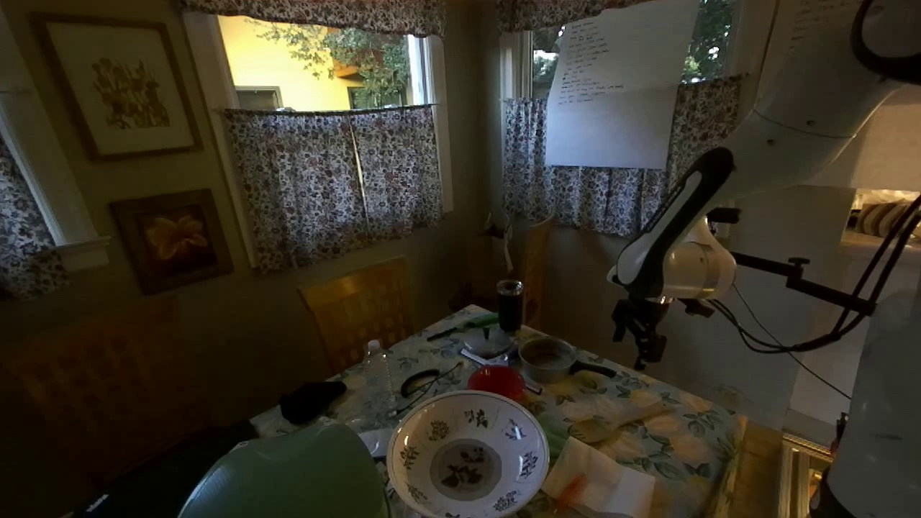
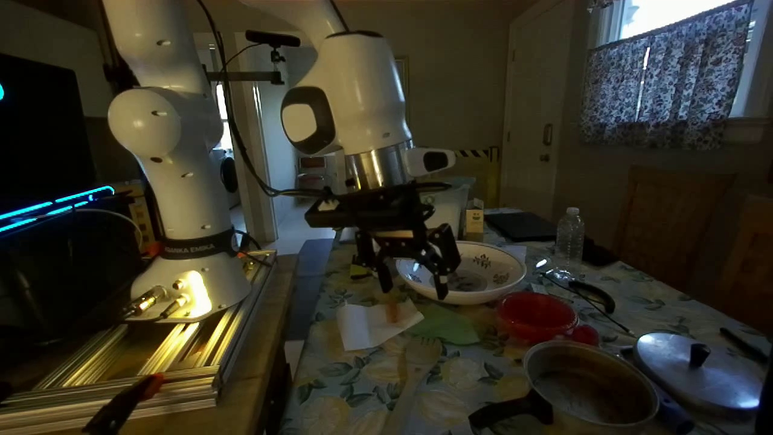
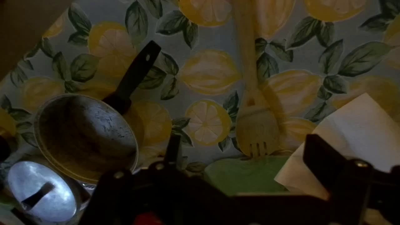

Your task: Use the wooden spoon to put the contents from the pot into the pink bowl.

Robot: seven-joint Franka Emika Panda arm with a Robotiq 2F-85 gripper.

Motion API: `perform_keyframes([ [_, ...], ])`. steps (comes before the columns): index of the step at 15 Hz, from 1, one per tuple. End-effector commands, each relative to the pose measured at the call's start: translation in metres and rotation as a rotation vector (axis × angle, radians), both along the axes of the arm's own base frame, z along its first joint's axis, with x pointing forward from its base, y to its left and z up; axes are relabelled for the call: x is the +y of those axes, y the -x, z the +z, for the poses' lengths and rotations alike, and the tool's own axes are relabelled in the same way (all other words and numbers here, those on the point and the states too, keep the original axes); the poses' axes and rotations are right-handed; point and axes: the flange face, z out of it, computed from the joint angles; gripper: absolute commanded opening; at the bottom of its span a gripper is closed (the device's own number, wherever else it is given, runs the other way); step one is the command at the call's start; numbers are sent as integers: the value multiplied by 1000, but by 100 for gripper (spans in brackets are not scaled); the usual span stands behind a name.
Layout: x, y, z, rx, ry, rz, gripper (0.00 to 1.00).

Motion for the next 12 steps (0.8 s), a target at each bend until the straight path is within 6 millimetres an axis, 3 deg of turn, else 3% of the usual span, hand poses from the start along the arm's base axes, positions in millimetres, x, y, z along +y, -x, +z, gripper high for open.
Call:
perform_keyframes([
  [1, -4, 9, -15, 6, 7, 81, 100],
  [7, -16, 21, -44, 43, 57, 145, 100],
  [12, -13, 7, -67, 26, 83, 102, 100],
])
